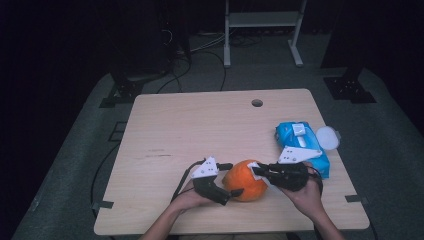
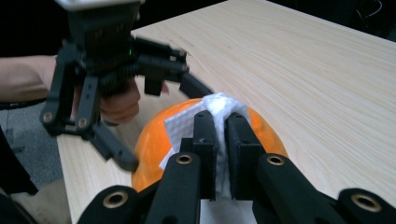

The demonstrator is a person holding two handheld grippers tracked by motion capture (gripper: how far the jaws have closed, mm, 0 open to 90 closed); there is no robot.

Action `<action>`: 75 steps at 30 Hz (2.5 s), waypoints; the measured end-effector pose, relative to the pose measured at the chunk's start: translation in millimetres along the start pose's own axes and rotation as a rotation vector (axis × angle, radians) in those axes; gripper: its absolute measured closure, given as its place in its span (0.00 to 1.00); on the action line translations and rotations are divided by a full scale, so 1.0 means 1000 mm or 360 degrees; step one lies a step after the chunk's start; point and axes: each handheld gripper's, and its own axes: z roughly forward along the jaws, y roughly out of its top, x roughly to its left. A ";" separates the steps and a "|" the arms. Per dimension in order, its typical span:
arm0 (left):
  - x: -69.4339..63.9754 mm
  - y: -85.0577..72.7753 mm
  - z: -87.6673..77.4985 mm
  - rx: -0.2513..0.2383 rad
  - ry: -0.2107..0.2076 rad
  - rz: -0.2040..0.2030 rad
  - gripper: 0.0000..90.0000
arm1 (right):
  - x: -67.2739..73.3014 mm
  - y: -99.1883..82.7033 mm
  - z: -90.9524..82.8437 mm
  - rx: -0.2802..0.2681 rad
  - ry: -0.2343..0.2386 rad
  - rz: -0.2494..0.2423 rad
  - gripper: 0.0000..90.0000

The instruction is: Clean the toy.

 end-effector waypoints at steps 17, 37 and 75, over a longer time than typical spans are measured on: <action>-0.019 0.024 -0.009 -0.0046 0.0132 0.0073 0.39 | 0.006 0.009 -0.009 -0.0143 0.0053 0.0058 0.92; -0.021 0.020 -0.004 0.0045 0.0139 0.0067 0.37 | -0.005 -0.006 0.004 -0.0007 -0.0041 0.0078 0.92; -0.010 0.006 0.004 0.0140 0.0143 0.0004 0.29 | 0.001 -0.006 0.006 -0.0027 -0.0006 0.0107 0.92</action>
